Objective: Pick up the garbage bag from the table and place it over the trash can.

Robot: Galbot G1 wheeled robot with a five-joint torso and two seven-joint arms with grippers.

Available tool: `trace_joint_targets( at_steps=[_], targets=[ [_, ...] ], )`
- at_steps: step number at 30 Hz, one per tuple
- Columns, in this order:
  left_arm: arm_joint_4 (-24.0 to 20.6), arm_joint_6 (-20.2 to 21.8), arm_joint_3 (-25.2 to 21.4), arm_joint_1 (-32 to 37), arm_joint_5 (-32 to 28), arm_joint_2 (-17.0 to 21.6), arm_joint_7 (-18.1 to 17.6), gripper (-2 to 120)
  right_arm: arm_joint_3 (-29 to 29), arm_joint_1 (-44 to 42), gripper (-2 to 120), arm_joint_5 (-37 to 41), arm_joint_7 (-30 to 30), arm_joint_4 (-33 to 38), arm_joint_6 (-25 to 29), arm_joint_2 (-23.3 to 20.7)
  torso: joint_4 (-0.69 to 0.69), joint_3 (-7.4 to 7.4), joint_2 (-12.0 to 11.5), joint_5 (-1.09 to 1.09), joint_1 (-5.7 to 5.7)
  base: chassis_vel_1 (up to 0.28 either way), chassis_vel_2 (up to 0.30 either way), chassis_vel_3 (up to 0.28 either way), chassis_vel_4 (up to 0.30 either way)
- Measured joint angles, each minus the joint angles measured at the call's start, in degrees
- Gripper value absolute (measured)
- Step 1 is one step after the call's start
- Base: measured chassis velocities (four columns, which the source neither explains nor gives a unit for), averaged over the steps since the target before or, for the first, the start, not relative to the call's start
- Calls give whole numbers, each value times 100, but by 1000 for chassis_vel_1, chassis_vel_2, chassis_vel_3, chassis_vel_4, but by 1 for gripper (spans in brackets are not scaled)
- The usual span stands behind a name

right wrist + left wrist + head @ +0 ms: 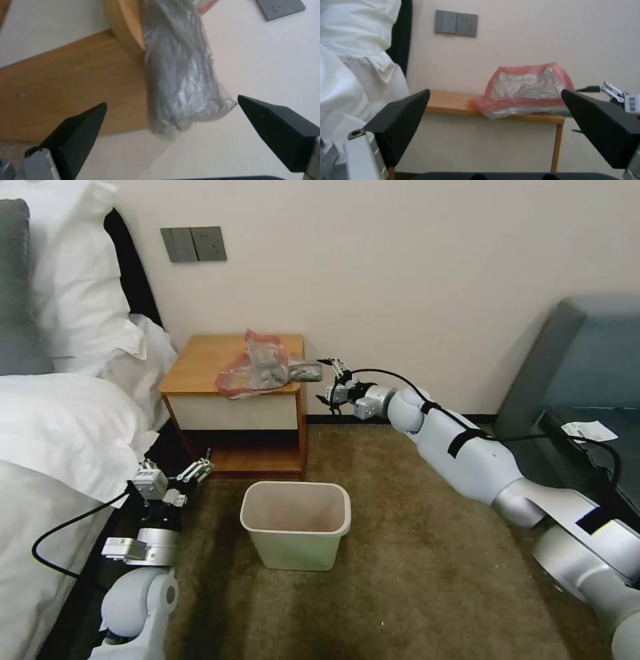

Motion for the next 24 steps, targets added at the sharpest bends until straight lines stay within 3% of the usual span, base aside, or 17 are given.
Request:
trace_joint_targets(
  at_steps=[16,24],
  targets=[
    [50,-55,69,31,78,-77,14,97,-55,148,100,-329,222,-357,52,353,0,0,1,0,0,0,0,0,0],
    [49,-100,53,78,91,-115,14,97,-8,150,74,-428,318,-445,58,413,1,0,1,0,0,0,0,0,0]
  ],
)
